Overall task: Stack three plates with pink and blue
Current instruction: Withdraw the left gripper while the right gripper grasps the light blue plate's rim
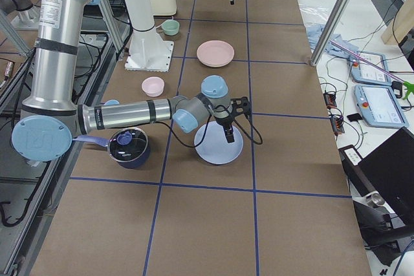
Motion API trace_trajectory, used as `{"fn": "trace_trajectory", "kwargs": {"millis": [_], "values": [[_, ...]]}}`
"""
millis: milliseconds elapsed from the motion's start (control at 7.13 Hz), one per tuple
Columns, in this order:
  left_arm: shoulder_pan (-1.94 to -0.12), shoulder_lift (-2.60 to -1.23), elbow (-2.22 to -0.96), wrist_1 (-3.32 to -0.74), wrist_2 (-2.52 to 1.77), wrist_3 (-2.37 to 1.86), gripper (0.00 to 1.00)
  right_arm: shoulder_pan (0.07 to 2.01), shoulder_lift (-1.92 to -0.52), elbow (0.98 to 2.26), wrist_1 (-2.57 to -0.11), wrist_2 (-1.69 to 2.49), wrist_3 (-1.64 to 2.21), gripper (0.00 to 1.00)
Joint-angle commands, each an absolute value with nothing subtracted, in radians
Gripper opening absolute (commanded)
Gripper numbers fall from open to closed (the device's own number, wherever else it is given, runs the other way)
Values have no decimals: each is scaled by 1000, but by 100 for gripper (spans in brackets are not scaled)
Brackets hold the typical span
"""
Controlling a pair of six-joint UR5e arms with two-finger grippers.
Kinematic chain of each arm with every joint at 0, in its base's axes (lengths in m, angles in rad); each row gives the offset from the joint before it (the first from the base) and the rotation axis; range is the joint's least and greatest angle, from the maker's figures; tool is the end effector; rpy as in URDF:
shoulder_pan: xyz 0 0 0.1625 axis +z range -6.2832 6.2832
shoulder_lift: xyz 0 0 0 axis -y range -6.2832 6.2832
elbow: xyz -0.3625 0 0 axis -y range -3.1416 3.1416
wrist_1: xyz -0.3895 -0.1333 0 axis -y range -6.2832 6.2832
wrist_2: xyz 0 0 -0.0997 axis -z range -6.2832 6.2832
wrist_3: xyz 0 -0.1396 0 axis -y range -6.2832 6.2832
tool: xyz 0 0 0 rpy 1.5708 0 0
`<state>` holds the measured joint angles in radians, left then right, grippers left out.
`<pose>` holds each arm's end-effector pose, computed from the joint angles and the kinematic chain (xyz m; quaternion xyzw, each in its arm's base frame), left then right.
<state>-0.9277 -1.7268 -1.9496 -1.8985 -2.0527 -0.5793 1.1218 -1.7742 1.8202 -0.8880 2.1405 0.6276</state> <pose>0.2751 -0.4815 0.3268 0.2080 0.4105 0.1278 0.8786 -0.1511 -0.4473 0.5209 0.1590 -0.4008 -0.0198 0.9020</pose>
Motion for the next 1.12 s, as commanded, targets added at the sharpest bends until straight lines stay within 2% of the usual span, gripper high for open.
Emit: {"fn": "trace_trajectory", "kwargs": {"millis": [0,140,280,561,841,981], "values": [[-1067,-1648,-1945,-1898,-2083,-358,100,1036,-1836,1624,-517,2072,730,100],[-1069,-1641,-1948,-1898,-2083,-357,100,1029,-1835,1523,-395,2071,730,99],[-1069,-1640,-1950,-1899,-2083,-359,100,1029,-1835,1507,-367,2071,770,93],[-1069,-1640,-1951,-1899,-2083,-360,100,1026,-1835,1476,-368,2068,778,68],[-1068,-1640,-1953,-1899,-2083,-360,100,1023,-1835,1463,-368,2066,781,37],[-1069,-1641,-1951,-1899,-2083,-360,100,1023,-1830,1463,-368,2066,782,2]]}}
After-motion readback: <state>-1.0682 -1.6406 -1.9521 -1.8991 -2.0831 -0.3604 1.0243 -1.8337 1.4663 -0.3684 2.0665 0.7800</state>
